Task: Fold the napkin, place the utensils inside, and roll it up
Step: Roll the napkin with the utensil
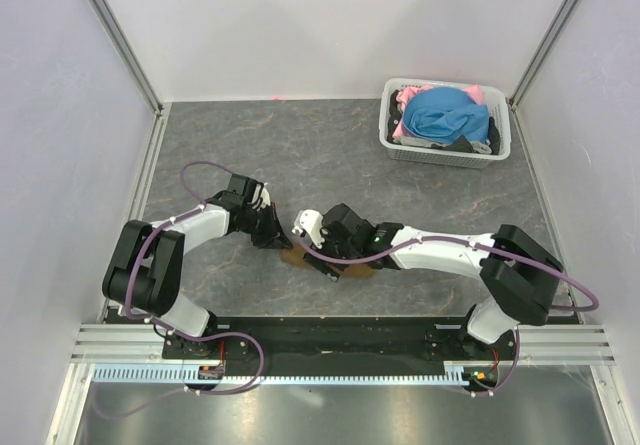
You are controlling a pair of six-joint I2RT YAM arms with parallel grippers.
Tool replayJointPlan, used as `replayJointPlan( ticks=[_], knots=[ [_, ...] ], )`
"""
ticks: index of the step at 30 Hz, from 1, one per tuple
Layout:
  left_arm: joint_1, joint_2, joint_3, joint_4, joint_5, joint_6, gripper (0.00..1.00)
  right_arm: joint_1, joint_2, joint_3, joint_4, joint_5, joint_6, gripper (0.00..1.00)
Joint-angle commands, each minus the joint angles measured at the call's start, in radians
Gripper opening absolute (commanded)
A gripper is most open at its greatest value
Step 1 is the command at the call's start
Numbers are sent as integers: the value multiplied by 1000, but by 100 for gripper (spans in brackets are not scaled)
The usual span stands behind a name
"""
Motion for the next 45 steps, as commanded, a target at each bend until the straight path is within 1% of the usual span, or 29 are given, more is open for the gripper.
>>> replayJointPlan(
  ticks=[1,5,9,10,12,13,15,16,19,21,24,25,27,30,31,34,37,45],
  knots=[
    [4,16,28,-39,9,47,2,4,52,13,9,19,-40,78],
    [4,16,31,-38,6,44,2,4,87,9,11,7,-40,75],
    [4,7,36,-36,8,50,2,-2,126,24,8,32,-23,74],
    [4,4,37,-38,8,50,5,-5,133,30,2,29,-20,73],
    [4,-4,36,-31,8,50,11,-21,164,47,-27,0,-12,69],
    [4,-19,34,-25,8,50,21,-25,173,62,-37,-16,-8,65],
    [4,-44,28,-10,2,51,33,-42,202,82,-72,-68,-2,60],
    [4,-74,25,-5,-13,50,47,-48,212,89,-84,-85,3,56],
    [4,-128,20,-2,-72,50,69,-80,235,105,-118,-183,17,49],
    [4,-180,13,-4,-112,50,73,-116,256,130,-150,-294,35,47],
    [6,-249,-15,-2,-188,39,75,-160,296,174,-202,-428,61,45],
    [6,-261,-29,-4,-219,35,75,-171,305,184,-210,-451,67,45],
    [6,-298,-46,-4,-236,25,75,-203,340,219,-241,-494,92,44],
    [4,-326,-75,11,-233,22,75,-255,397,257,-268,-599,141,46],
    [4,-324,-86,15,-219,22,74,-269,414,267,-274,-676,141,46],
    [2,-314,-109,45,-180,18,71,-313,460,288,-276,-772,201,46],
    [1,-300,-128,87,-150,2,69,-333,497,303,-278,-804,227,46],
    [-4,-275,-147,160,-144,-7,65,-349,548,314,-279,-837,241,46]
  ],
)
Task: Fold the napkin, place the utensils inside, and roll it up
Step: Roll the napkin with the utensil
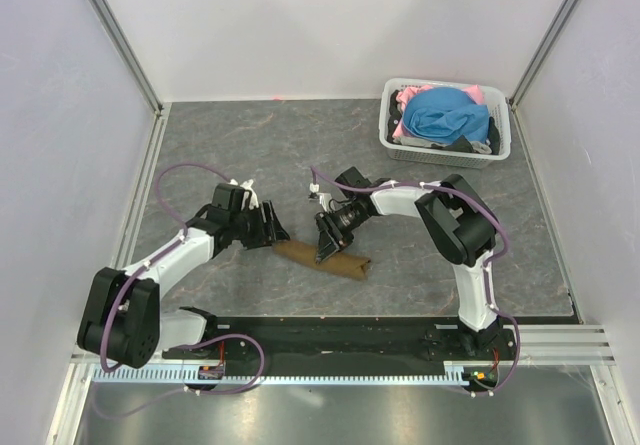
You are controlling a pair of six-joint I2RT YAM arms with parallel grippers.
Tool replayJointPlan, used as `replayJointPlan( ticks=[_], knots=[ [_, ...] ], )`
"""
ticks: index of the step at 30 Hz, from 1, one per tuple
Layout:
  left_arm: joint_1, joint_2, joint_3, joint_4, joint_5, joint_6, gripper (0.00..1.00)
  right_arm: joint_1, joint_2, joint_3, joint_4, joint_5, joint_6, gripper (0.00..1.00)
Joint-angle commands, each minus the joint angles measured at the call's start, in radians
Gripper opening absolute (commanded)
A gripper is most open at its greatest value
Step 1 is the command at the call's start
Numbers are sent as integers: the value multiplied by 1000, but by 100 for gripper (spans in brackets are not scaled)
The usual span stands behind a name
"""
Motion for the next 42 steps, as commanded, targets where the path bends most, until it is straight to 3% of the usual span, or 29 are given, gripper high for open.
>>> replayJointPlan(
  ticks=[1,5,13,15,16,22,26,29,33,38,42],
  knots=[
    [-5,26,-3,88,20,-20,65,-1,61,-4,-54,26,0,46],
    [-8,59,-3,101,38,-18,58,-9,72,-1,-54,27,6,46],
    [-17,101,-12,107,72,-23,19,-22,84,5,-52,34,15,46],
    [-17,116,-9,105,79,-21,4,-24,76,8,-52,37,19,47],
    [-17,124,-7,104,83,-20,2,-24,64,10,-52,58,23,47],
    [-17,202,46,22,75,-5,2,-22,-77,16,-58,147,33,58],
    [-16,231,68,7,95,-3,2,10,-204,11,-60,323,-25,76],
    [-11,253,88,-5,116,0,2,82,-304,-33,-28,460,-95,81],
    [-6,279,121,-34,153,6,2,223,-399,-134,86,746,-184,84],
    [-2,291,151,-57,173,17,2,327,-465,-248,199,948,-238,84],
    [1,297,160,-67,178,19,2,390,-453,-277,227,1015,-283,84]
  ],
)
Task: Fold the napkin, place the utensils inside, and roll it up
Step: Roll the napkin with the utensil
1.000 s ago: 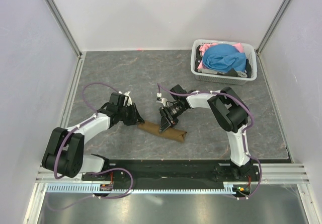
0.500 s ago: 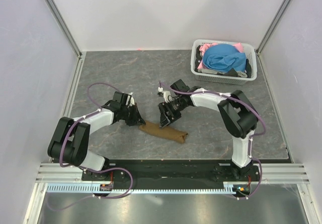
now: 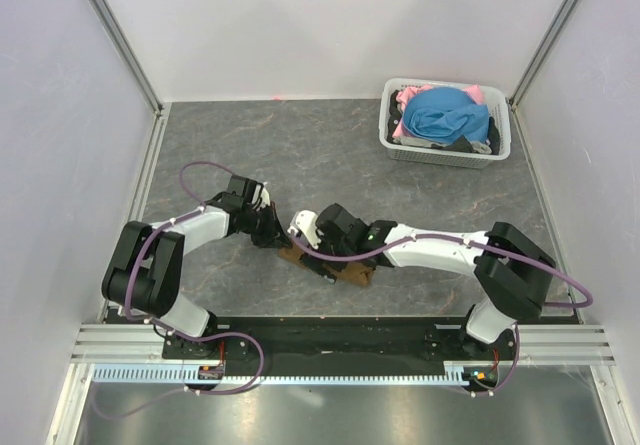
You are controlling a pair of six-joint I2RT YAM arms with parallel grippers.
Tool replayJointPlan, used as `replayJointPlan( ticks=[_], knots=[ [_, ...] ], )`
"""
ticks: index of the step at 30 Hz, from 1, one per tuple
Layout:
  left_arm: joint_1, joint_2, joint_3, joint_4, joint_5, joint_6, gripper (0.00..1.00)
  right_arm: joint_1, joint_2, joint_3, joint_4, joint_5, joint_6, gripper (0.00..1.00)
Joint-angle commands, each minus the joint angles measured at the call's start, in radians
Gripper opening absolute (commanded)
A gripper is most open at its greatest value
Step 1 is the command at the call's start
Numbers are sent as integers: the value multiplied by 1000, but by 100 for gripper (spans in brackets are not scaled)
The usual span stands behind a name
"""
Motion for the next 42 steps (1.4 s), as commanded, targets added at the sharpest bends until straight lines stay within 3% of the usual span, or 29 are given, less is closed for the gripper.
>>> replayJointPlan(
  ticks=[1,14,18,21,22,25,28,33,42],
  knots=[
    [6,13,36,-36,32,38,2,38,-1,-28,81,164,-75,84],
    [6,25,56,-51,40,47,2,26,138,32,12,99,-43,80],
    [6,20,62,-50,48,61,2,-28,155,55,-14,-12,-13,69],
    [6,-6,73,-48,37,68,23,-92,177,71,-44,-135,8,53],
    [8,-13,81,-48,32,71,36,-109,183,75,-52,-214,16,46],
    [8,-66,94,-50,-4,78,57,-169,220,94,-81,-345,42,39],
    [8,-124,91,-51,-63,84,68,-221,263,113,-101,-442,79,37],
    [8,-175,69,-51,-113,85,72,-305,341,141,-106,-597,135,37],
    [6,-133,-1,77,-40,36,71,-368,444,167,-97,-750,168,37]
  ],
)
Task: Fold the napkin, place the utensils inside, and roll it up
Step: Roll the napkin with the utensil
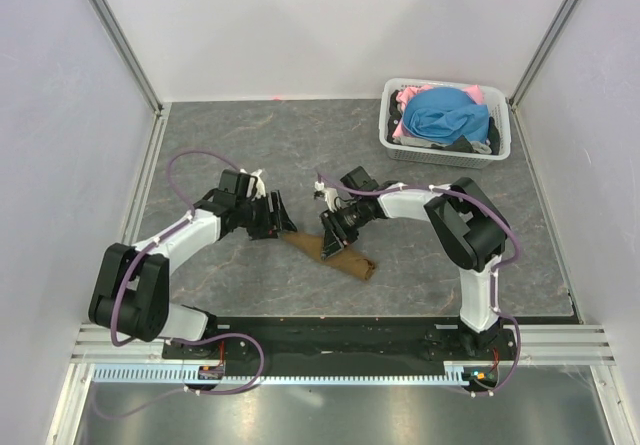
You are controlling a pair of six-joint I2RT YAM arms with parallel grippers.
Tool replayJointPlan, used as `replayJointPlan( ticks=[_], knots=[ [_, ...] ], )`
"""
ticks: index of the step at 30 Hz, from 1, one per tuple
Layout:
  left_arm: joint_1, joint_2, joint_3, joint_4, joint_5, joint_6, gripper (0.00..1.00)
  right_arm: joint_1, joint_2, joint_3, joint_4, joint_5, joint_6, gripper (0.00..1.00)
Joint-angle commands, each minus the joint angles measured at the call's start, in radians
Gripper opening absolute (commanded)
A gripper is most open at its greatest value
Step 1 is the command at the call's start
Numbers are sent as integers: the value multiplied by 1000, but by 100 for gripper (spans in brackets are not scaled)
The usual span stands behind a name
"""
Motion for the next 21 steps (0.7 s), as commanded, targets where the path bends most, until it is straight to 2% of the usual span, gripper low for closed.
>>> replayJointPlan(
  ticks=[1,10,15,21],
  knots=[
    [2,14,-28,111,32,-17,70,-11,84,-6,-31,-53,1,37],
    [2,64,-68,220,50,-31,63,-50,159,2,-28,-140,23,37],
    [-4,93,-96,271,79,-43,51,-65,194,8,-26,-166,35,36],
    [-15,130,-119,352,93,-46,46,-70,214,14,-31,-169,38,37]
  ],
)
